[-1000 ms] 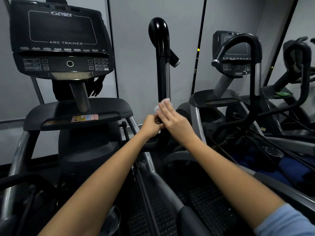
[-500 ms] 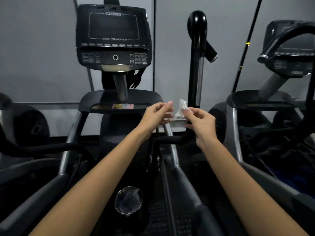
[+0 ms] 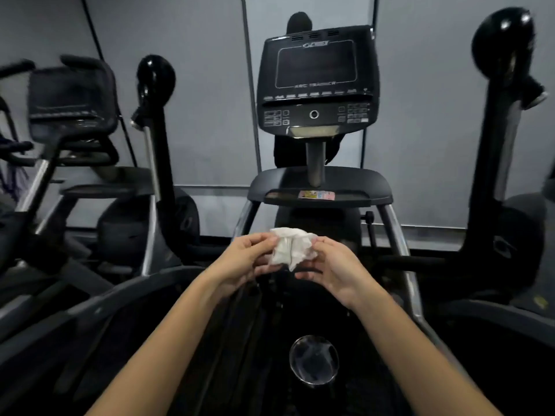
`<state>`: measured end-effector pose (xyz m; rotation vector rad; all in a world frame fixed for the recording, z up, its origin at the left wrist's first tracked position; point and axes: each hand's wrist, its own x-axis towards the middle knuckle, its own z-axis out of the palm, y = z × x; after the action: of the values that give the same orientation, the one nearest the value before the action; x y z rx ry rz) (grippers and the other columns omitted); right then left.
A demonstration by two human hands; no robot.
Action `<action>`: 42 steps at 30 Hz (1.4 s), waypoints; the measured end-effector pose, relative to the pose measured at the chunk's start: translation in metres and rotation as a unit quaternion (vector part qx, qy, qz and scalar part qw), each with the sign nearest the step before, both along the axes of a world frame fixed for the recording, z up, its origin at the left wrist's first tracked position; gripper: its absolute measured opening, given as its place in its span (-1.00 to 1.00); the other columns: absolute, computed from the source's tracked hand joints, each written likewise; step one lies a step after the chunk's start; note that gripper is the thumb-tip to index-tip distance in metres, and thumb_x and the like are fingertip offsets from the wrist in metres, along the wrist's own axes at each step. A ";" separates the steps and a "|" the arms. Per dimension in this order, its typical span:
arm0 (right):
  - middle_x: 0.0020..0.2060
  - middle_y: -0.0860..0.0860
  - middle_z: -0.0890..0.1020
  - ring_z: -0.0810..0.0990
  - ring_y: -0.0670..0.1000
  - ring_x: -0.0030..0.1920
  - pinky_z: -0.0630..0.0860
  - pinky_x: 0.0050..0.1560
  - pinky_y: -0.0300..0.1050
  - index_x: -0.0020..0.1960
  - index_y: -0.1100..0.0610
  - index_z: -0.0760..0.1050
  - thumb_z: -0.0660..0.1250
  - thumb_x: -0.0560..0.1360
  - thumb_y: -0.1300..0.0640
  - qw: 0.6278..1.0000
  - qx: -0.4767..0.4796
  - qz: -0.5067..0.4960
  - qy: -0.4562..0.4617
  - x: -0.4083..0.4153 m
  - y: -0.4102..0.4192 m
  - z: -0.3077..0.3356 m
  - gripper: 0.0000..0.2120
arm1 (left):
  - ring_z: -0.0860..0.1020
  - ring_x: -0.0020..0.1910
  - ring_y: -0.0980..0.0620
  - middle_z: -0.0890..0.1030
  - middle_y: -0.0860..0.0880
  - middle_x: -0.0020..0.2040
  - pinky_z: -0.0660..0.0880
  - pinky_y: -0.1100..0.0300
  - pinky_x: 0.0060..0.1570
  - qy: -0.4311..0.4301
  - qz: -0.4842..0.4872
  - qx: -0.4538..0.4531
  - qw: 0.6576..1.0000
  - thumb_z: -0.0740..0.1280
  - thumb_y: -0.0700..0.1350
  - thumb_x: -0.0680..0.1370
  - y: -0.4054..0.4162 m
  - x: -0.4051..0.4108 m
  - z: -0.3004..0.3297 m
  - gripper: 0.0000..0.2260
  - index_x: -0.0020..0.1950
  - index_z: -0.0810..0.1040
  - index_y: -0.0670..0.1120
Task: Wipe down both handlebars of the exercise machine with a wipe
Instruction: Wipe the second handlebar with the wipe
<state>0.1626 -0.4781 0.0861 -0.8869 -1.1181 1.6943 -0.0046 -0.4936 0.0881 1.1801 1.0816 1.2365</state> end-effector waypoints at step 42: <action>-0.22 -0.02 0.62 0.56 -0.05 -0.17 0.46 -0.19 -0.19 -0.03 0.15 0.62 0.17 0.53 0.18 0.986 0.147 -0.036 -0.074 -0.272 0.028 0.019 -0.76 | 0.64 -0.35 0.09 0.65 -0.05 -0.31 0.63 0.19 -0.17 -0.058 0.078 -0.043 0.994 0.29 -0.24 0.51 0.008 -0.255 0.053 -0.92 -0.15 0.57 -0.19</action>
<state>-0.1099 -0.4499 0.1052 -0.8627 -1.3790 1.3766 -0.2599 -0.4857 0.1408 0.9614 1.1448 1.3472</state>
